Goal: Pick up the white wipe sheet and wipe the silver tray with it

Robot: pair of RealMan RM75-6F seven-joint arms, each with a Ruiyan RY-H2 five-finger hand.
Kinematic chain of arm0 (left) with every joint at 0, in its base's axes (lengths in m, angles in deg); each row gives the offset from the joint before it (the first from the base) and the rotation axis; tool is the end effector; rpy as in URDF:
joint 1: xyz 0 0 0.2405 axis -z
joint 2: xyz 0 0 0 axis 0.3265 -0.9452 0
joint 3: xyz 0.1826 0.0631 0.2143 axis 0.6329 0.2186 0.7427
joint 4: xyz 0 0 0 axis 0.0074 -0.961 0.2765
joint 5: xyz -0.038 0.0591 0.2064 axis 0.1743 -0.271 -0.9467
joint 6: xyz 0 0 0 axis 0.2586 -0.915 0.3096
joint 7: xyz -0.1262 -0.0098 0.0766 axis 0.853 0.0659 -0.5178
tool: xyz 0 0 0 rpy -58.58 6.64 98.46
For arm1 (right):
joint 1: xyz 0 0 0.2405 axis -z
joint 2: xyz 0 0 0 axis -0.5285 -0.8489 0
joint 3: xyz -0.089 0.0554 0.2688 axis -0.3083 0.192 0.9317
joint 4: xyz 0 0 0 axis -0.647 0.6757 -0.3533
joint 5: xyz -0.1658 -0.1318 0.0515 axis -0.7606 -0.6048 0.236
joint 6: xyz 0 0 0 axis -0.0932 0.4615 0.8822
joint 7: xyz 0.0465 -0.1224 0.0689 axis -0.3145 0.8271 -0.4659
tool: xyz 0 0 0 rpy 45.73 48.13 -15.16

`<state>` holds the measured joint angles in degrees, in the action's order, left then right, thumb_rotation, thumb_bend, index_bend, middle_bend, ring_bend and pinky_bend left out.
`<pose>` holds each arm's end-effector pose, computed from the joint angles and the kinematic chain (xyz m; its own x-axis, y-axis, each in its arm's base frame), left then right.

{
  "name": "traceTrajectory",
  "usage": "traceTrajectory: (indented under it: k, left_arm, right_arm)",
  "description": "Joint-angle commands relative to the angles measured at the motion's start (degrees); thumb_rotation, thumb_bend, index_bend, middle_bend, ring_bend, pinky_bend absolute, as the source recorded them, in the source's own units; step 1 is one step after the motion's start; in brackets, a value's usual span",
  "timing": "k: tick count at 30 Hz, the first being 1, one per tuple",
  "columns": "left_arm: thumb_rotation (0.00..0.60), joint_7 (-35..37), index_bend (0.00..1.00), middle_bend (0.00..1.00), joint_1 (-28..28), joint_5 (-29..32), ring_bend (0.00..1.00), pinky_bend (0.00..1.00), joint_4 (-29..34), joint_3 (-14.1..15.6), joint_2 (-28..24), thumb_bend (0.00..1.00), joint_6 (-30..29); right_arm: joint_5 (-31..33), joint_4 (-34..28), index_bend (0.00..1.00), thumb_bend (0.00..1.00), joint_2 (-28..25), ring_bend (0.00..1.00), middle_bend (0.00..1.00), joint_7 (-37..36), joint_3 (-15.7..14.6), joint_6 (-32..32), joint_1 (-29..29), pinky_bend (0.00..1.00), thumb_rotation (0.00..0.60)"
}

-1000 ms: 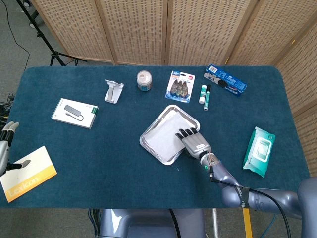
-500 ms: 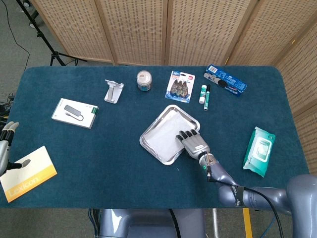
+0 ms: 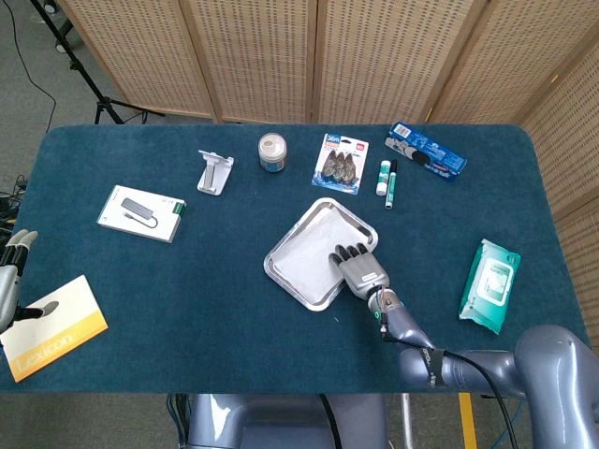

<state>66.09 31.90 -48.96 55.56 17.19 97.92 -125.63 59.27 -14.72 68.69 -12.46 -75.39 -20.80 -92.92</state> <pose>-0.3286 0.2390 0.1937 0.4072 0.1171 0.9058 0.8868 0.1866 -0.4228 -0.1508 -0.3887 -0.0667 0.6464 -0.4845 0.5895 -0.7620 -0.3709 0.5308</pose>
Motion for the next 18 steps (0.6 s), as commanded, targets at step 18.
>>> traceTrajectory:
  k: [18]
  left_arm:
    - [0.6, -0.38, 0.0, 0.0, 0.15, 0.13, 0.0, 0.0, -0.07, 0.09, 0.17, 0.0, 0.13]
  right_arm:
    - [2.09, 4.76, 0.0, 0.98, 2.39, 0.0, 0.0, 4.74, -0.4, 1.13, -2.63, 0.0, 0.6]
